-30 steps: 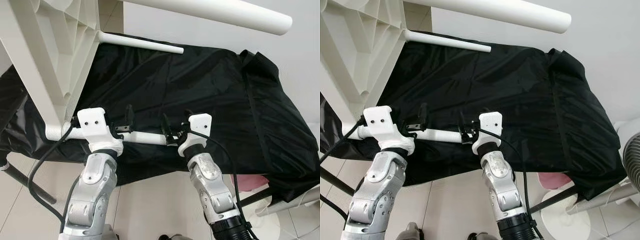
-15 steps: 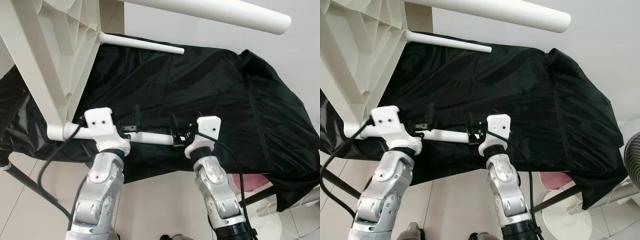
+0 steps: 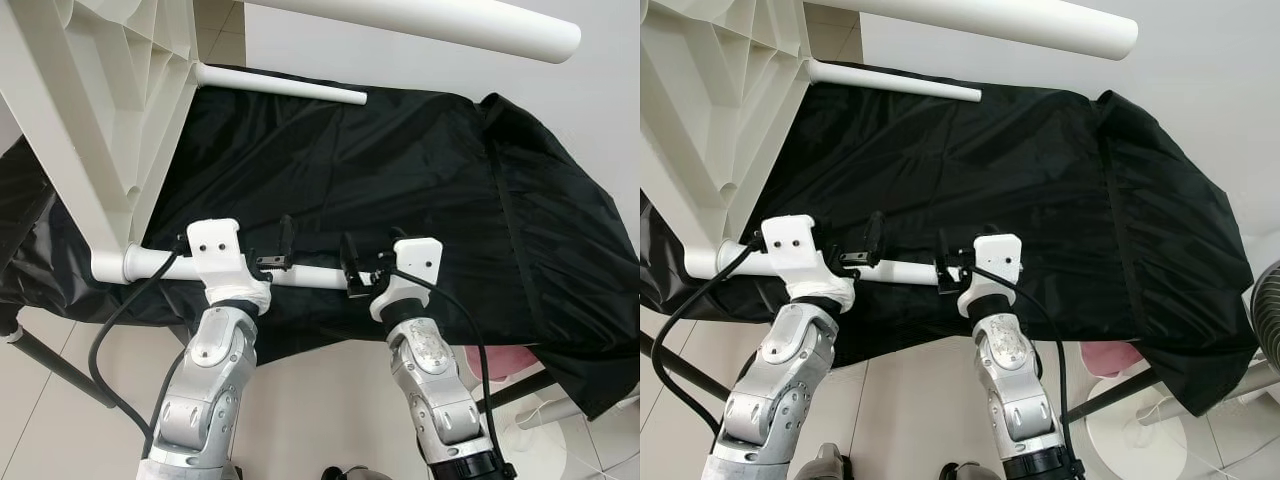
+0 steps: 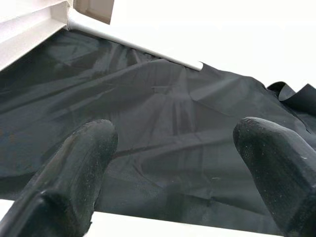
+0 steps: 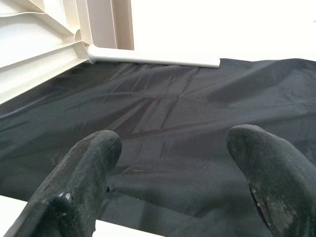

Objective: Building children table

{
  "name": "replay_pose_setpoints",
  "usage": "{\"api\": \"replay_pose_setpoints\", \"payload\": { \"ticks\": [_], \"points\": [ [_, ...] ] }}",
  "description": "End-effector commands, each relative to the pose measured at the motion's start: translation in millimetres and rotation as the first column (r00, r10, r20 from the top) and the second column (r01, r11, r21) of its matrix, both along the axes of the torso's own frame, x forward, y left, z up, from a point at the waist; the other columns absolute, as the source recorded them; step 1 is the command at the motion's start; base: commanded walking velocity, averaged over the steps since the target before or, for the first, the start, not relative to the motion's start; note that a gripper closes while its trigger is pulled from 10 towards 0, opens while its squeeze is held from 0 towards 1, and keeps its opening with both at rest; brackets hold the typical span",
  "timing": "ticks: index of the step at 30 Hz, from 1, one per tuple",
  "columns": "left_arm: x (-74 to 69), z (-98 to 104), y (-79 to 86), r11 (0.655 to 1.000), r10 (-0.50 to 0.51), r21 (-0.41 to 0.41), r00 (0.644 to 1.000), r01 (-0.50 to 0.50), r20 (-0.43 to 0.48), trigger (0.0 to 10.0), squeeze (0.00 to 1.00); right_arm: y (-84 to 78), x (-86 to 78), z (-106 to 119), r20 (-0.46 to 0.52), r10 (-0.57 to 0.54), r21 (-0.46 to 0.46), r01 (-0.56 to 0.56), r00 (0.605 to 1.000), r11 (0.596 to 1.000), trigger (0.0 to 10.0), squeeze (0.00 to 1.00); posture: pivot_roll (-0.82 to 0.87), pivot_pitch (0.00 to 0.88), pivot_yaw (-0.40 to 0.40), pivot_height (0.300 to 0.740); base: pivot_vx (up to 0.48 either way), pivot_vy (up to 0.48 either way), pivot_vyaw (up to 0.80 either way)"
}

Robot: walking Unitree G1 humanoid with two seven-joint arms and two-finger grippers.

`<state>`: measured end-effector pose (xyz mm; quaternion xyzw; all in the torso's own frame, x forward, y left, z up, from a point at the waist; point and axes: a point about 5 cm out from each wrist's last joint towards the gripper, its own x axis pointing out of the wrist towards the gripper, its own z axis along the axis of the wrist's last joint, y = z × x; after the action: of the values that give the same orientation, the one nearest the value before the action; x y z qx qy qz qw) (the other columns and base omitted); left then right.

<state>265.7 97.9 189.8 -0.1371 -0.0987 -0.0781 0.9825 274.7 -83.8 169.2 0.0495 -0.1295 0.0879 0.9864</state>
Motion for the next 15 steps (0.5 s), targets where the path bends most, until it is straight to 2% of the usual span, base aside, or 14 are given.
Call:
{"api": "replay_pose_setpoints", "payload": {
  "ticks": [1,3,6,9,11,15],
  "points": [
    [-2.3,5.7,-2.3,0.999,-0.038,0.018,0.998,0.037,0.044,10.0,0.0,3.2,1.1,2.7,-0.004,-0.001,0.043,0.001,1.0,0.999,10.0,0.0,0.17,0.136,-0.085,0.74,0.0,0.0,0.0],
    [-2.2,-0.4,-1.4,0.998,-0.031,0.047,0.999,0.03,0.027,10.0,0.0,6.7,1.2,-0.2,-0.009,0.021,0.037,-0.02,1.0,0.999,10.0,0.0,0.19,0.135,-0.093,0.74,0.0,0.0,0.0],
    [-0.1,4.1,4.5,1.0,0.0,0.028,0.999,-0.001,0.049,10.0,0.0,8.9,4.9,2.8,-0.003,0.032,0.036,-0.031,0.999,0.999,10.0,0.0,0.19,0.126,-0.098,0.74,0.0,0.0,0.0],
    [0.1,4.4,2.8,0.999,-0.008,0.035,0.999,0.006,0.051,10.0,0.0,10.7,4.3,2.8,-0.003,0.039,0.034,-0.039,0.999,0.999,10.0,0.0,0.19,0.126,-0.098,0.74,0.0,0.0,0.0],
    [0.5,1.4,1.2,0.998,-0.016,0.064,0.999,0.013,0.044,10.0,0.0,10.7,4.1,0.5,-0.008,0.038,0.024,-0.038,0.999,0.999,10.0,0.0,0.18,0.119,-0.089,0.74,0.0,0.0,0.0],
    [1.2,4.1,2.5,0.999,-0.014,0.052,0.999,0.011,0.052,10.0,0.0,4.5,5.5,2.0,-0.007,0.001,0.042,-0.001,1.0,0.999,10.0,0.0,0.17,0.122,-0.08,0.74,0.0,0.0,0.0]
  ]
}}
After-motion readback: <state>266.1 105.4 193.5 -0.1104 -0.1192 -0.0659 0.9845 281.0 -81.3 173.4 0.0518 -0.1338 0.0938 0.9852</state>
